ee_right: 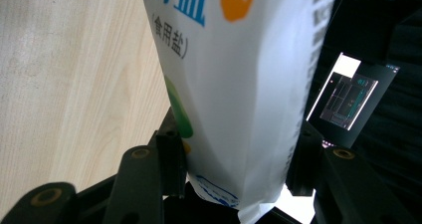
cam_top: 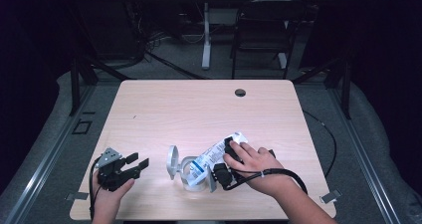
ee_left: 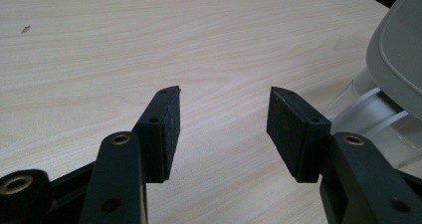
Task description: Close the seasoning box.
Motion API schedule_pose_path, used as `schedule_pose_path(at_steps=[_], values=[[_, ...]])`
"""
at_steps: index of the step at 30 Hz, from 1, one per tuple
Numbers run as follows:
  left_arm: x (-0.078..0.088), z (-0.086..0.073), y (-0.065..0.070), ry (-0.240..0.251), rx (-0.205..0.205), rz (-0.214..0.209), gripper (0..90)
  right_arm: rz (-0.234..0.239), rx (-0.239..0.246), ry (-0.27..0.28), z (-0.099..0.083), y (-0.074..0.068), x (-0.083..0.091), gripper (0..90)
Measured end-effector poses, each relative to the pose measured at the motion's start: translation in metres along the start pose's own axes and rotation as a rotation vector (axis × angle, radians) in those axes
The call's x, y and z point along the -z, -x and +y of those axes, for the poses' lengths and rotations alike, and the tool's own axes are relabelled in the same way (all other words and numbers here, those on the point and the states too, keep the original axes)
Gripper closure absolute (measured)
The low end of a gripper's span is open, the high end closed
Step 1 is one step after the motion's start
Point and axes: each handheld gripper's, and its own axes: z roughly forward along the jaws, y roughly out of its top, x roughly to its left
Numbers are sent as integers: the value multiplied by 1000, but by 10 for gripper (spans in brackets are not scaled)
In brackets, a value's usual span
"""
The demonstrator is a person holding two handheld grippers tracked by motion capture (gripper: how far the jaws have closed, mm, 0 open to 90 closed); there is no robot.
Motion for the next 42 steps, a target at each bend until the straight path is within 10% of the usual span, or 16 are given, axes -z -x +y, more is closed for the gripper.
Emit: schedule_pose_path(at_steps=[42], values=[[-1, -1, 0, -4, 0, -1, 476, -2, 12, 16, 0, -1, 0, 566]])
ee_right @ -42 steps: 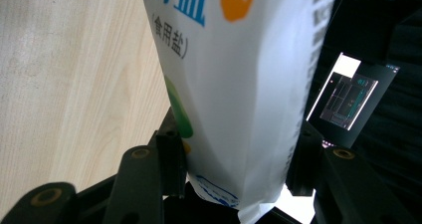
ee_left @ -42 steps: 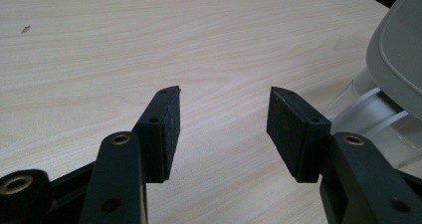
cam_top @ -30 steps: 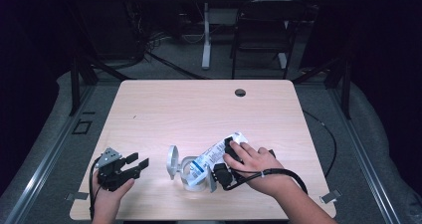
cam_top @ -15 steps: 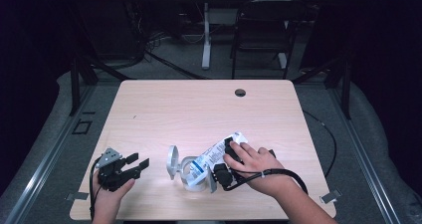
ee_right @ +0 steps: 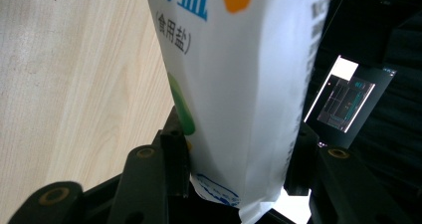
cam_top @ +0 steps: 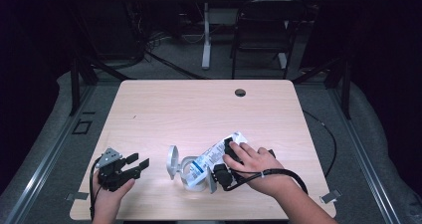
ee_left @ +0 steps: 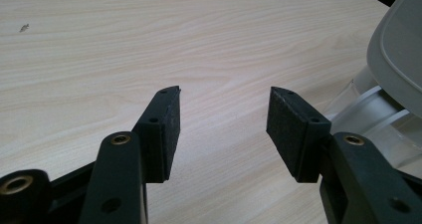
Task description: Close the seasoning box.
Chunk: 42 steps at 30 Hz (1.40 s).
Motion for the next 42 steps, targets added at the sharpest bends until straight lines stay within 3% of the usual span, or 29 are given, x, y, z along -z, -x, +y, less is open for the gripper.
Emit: schedule_pose_path(at_steps=[42], values=[[1, 0, -1, 3, 3, 2, 476, -17, 17, 11, 0, -1, 1, 588]])
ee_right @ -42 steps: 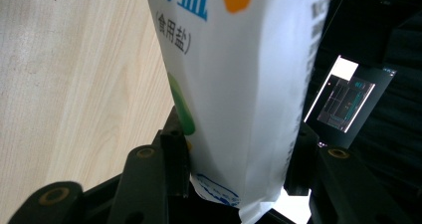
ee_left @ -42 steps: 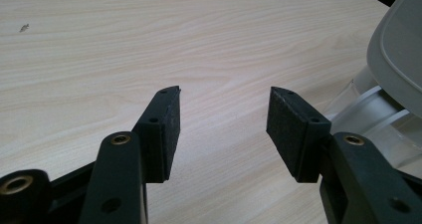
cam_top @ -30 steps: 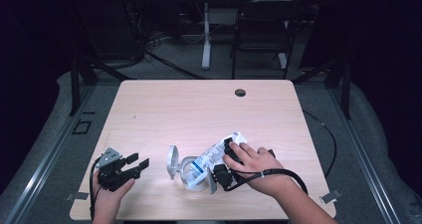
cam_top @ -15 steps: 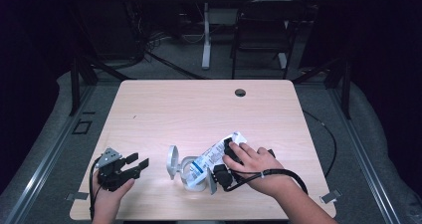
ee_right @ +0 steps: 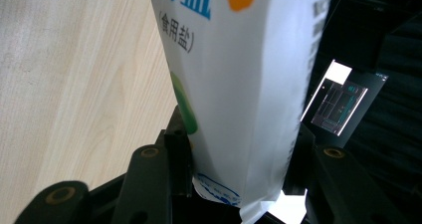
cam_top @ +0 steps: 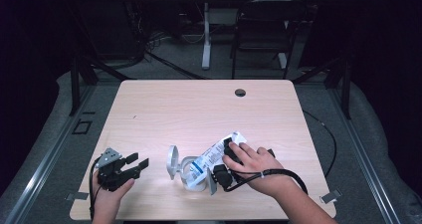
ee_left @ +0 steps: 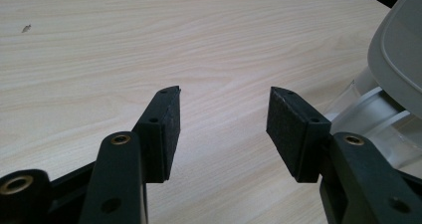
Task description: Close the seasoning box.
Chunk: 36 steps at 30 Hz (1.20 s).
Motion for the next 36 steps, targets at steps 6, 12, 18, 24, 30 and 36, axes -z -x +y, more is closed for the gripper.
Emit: schedule_pose_path(at_steps=[6, 12, 18, 24, 30, 36], values=[[0, 0, 0, 0, -1, 0, 476, 0, 6, -3, 0, 0, 1, 591], [0, 0, 0, 0, 0, 0, 476, -4, 12, -7, 0, 1, 1, 596], [0, 0, 0, 1, 0, 0, 476, -5, 16, -5, 1, 1, 1, 603], [0, 0, 0, 1, 0, 0, 476, -5, 17, -3, 1, 1, 2, 612], [0, 0, 0, 1, 0, -1, 476, -8, 20, 0, 1, 1, 2, 618], [0, 0, 0, -2, 0, 0, 476, -13, 35, -5, 2, 1, 3, 630]])
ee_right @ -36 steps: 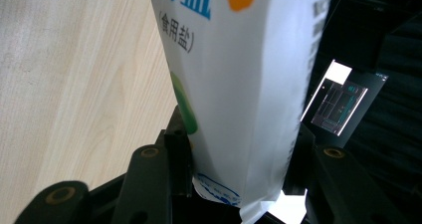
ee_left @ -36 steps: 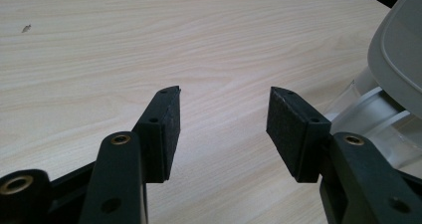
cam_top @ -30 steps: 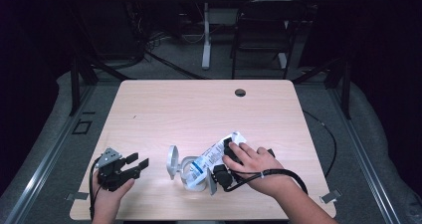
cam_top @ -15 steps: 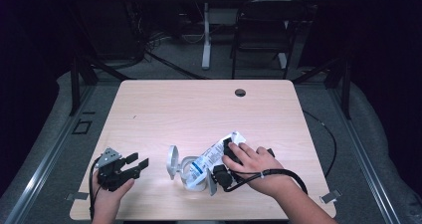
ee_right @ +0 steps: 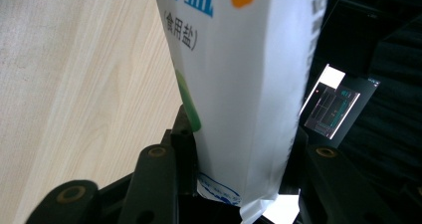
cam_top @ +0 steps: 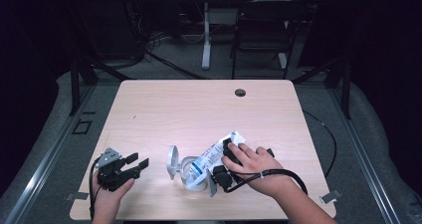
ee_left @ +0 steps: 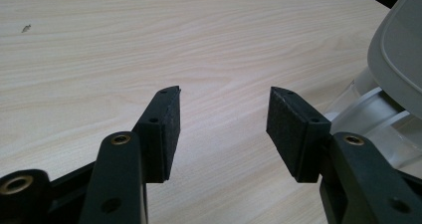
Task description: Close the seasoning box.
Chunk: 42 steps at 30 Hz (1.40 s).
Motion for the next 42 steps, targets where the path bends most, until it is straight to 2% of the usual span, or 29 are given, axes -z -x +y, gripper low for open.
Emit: schedule_pose_path(at_steps=[21, 23, 42], values=[[-1, -1, 0, -2, 3, 2, 478, -2, 10, -6, 0, -1, 1, 649], [-1, -1, 0, -1, 3, 2, 478, 0, -2, 11, -1, -1, 0, 652], [-1, -1, 0, -2, 2, 3, 478, 0, 1, 12, -1, -2, 0, 672]])
